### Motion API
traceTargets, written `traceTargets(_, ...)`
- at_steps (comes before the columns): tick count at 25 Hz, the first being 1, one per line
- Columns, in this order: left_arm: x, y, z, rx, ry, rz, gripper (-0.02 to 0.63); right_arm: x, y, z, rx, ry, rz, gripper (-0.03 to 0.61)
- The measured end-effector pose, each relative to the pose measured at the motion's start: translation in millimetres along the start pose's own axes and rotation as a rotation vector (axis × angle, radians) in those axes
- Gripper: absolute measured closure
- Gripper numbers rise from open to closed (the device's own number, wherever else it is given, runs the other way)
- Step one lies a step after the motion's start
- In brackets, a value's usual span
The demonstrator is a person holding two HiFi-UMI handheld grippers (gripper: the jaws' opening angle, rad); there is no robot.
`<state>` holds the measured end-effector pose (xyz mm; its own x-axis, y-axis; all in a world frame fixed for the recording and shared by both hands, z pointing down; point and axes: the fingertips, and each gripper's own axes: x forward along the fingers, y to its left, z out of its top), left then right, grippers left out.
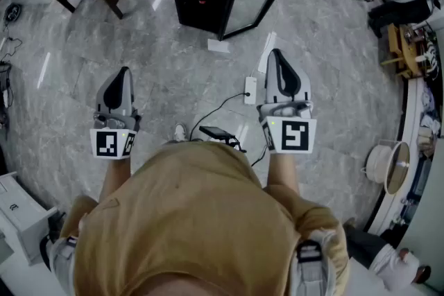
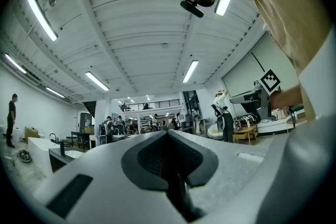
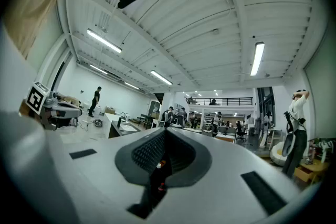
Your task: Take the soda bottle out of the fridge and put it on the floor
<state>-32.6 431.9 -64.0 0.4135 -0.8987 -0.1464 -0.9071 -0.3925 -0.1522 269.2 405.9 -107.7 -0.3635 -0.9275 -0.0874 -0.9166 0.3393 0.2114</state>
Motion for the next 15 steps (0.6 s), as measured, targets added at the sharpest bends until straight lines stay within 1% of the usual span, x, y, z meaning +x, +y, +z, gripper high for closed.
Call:
traceTargets(4,-8,-2,-10,-0.003,0.026,-0.002,0.612,2,10,-17,0.041,0.029,0.018,0.578)
traceTargets(8,-17,17,-19,-0.004,0.022,0.011,0.612,17,33,-21,0.043,0.029,0.036,0.578)
traceTargets(11,-22,33,-21,-0.004,0.015,0.017,0.612,25,47,-16,0.036,0.008,0.044,0.578)
traceTargets(15,-27,45,-22,-0.014,0.009,0.016,0.612,31,63,-5,0.055,-0.023,0.066,0.577)
